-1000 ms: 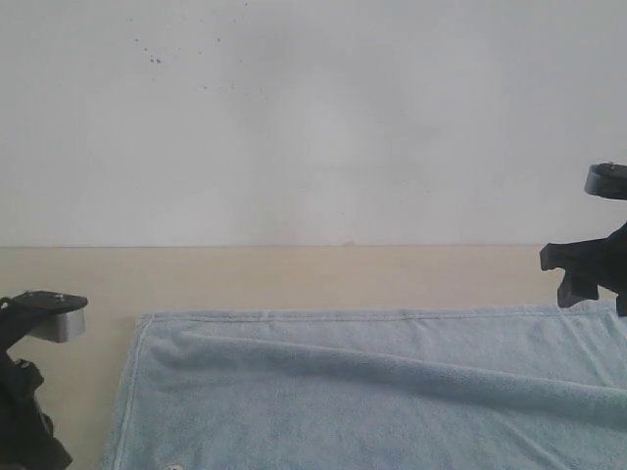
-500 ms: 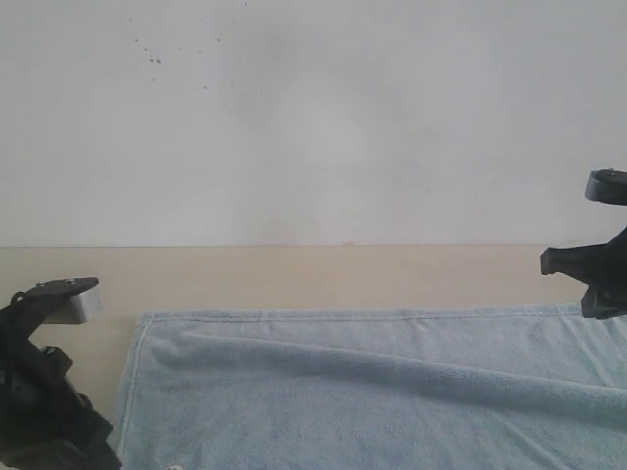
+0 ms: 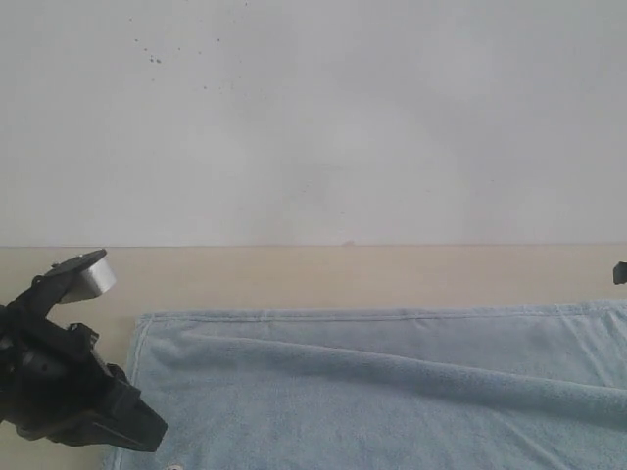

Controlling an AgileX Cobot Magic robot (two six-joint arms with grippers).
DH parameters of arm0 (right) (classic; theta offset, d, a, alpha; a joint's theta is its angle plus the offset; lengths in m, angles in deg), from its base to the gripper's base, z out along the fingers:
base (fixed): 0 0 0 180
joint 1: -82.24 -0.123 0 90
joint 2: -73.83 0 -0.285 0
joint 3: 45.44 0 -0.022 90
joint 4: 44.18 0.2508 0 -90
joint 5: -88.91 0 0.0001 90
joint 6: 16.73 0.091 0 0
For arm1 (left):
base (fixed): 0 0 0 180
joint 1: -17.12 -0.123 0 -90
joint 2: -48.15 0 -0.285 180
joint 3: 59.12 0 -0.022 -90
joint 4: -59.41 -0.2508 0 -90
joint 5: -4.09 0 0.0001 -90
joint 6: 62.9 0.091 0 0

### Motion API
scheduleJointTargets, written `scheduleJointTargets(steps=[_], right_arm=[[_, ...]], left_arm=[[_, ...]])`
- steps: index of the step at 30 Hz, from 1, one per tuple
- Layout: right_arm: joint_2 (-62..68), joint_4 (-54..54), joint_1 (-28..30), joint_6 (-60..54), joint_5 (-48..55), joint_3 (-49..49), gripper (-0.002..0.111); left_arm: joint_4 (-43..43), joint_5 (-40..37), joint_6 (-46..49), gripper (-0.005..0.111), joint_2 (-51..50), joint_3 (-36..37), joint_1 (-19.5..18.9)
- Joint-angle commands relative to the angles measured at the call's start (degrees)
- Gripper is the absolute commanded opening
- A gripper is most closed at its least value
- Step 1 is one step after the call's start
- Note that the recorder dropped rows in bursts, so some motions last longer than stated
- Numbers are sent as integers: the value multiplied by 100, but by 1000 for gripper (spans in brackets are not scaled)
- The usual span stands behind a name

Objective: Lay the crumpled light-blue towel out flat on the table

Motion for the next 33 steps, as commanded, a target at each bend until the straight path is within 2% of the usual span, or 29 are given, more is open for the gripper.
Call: scheduleJointTargets(steps=[1,26,33], right_arm=[[325,50,22,-78,-476,-332,0],[1200,50,22,-240,-1776,-416,0],[1453,38,22,-276,-2521,-416,0]], left_arm=[[155,19,143,4,37,17,6],[213,-239,161,4,37,17,6],[213,-227,190,4,37,17,6]])
